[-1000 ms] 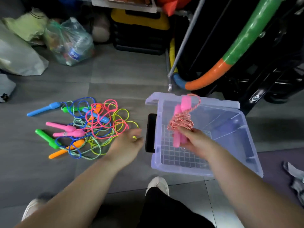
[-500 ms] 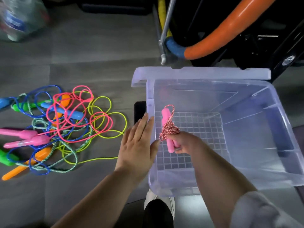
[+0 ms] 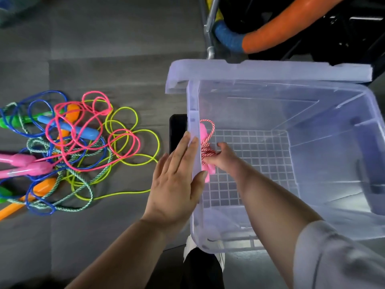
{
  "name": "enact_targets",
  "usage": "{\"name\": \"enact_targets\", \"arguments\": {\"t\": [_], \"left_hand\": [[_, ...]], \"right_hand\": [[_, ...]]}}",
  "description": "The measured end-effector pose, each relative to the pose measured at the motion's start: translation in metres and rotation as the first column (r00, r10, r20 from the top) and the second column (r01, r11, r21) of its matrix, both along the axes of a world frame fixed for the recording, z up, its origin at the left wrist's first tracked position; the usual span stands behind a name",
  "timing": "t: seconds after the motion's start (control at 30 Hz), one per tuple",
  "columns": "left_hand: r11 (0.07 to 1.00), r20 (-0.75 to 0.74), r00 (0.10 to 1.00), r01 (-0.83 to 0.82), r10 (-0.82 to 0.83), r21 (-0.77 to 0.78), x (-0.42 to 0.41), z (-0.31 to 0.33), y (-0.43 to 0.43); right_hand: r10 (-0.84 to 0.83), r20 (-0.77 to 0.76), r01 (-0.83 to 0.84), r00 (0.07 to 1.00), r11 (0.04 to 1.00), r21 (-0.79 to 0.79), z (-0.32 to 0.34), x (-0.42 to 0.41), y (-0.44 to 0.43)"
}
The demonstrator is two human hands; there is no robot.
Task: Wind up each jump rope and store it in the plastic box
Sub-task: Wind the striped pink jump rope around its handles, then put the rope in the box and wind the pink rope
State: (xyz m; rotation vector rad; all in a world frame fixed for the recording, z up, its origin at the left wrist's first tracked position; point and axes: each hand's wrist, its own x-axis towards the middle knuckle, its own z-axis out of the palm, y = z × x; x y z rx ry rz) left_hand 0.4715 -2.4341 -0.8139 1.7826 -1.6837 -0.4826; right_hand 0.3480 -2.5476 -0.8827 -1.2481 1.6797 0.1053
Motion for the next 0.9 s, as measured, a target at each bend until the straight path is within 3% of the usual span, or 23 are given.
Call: {"name": "enact_targets", "arguments": {"t": [0.33, 0.57, 0.73, 0.9], "left_hand": [[0.999, -0.006, 1.0, 0.002, -0.002, 0.046, 0.0, 0.002, 0.001], [0.992, -0.113, 0.994, 0.018, -0.004, 0.126, 0.0, 0.015, 0.001], [0.9, -0.101, 0.995, 0.045, -0.001, 0.433, 0.007, 0.046, -0.001], [0.881, -0.037, 0.999, 0.053, -0.04, 0.47, 0.051, 0.107, 0.05]], "right_hand": [[0.147, 0.037, -0.147, 0.988, 0.989, -0.006, -0.002, 0.011, 0.002], [0.043, -0.093, -0.054, 0.995, 0.991, -0.122, 0.006, 0.005, 0.003], [0.116, -0.199, -0.151, 0.973, 0.974, -0.169, 0.057, 0.001, 0.018], [0.073, -0.256, -0.183, 0.964, 0.881, -0.437, 0.149, 0.01, 0.036]]}}
